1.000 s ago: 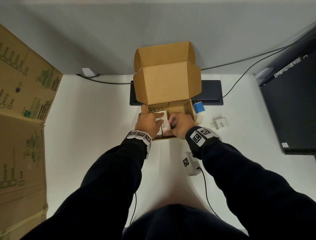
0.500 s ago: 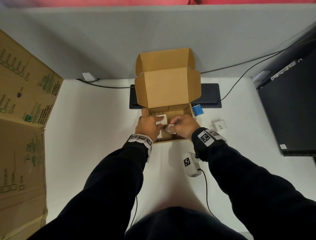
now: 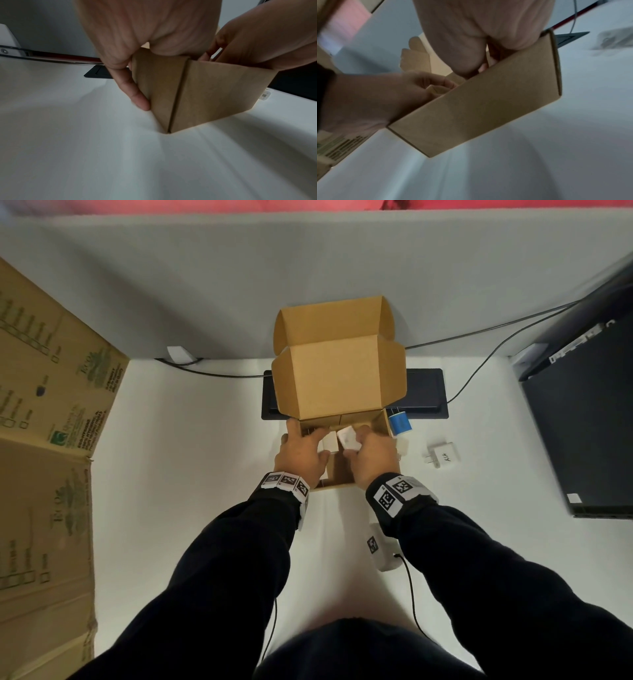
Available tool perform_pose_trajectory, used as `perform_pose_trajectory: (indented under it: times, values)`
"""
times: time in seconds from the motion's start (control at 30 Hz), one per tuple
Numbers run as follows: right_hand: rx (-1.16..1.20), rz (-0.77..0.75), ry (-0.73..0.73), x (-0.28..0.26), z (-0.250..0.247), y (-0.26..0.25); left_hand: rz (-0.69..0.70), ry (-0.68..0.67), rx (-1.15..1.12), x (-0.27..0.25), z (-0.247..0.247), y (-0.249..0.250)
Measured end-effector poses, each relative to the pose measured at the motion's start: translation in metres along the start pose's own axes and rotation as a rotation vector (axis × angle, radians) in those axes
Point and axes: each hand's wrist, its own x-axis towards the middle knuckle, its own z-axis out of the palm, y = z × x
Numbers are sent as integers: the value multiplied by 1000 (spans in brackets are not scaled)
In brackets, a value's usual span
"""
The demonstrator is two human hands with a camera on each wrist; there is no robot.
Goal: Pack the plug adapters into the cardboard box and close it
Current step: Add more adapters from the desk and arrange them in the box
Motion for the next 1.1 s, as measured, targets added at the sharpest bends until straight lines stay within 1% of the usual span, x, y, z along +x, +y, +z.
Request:
perform_pose_trajectory:
  times: [0.1, 0.27, 0.4, 0.47, 0.53, 0.57, 0.63, 0.7, 0.73, 0.83, 0.87, 0.9, 0.93, 1.0, 1.1]
  values:
    - [-25, -44, 1, 7, 3, -3, -6, -7, -2, 0, -1, 0]
    - [48, -58, -13, 14, 10, 6, -6, -2, -4, 0, 0, 0]
    - [-10, -104, -35, 14, 6, 7, 3, -4, 5, 0, -1, -1]
    - [7, -197, 41, 10, -3, 7, 9, -18, -7, 1, -1, -3]
    - [83, -292, 178, 5, -18, 14, 18, -33, -17, 3, -3, -4]
    - [120, -305, 249, 4, -25, 19, 22, -39, -18, 3, -3, -4]
    - [175, -253, 357, 4, -39, 35, 30, -49, -12, 3, -5, -4]
    - [157, -142, 403, 6, -52, 54, 24, -53, -7, 3, -5, -3]
    - [108, -61, 377, 7, -56, 65, 20, -53, -8, 2, -5, -3]
    - [-155, 196, 191, 5, -63, 91, 12, -56, -8, 1, -7, -1]
    - [-232, 263, 132, 3, -62, 98, 4, -60, -4, 0, -8, 0]
    - [-244, 306, 92, 0, -60, 104, -6, -65, -1, -1, -9, 0]
    - [-201, 322, 72, -1, -58, 110, -11, -66, -1, -1, -10, 1]
    - [-68, 280, 88, -5, -55, 116, -15, -80, -2, -2, -12, 3]
    - [74, 164, 258, -8, -55, 112, -29, -119, -3, -3, -13, 2]
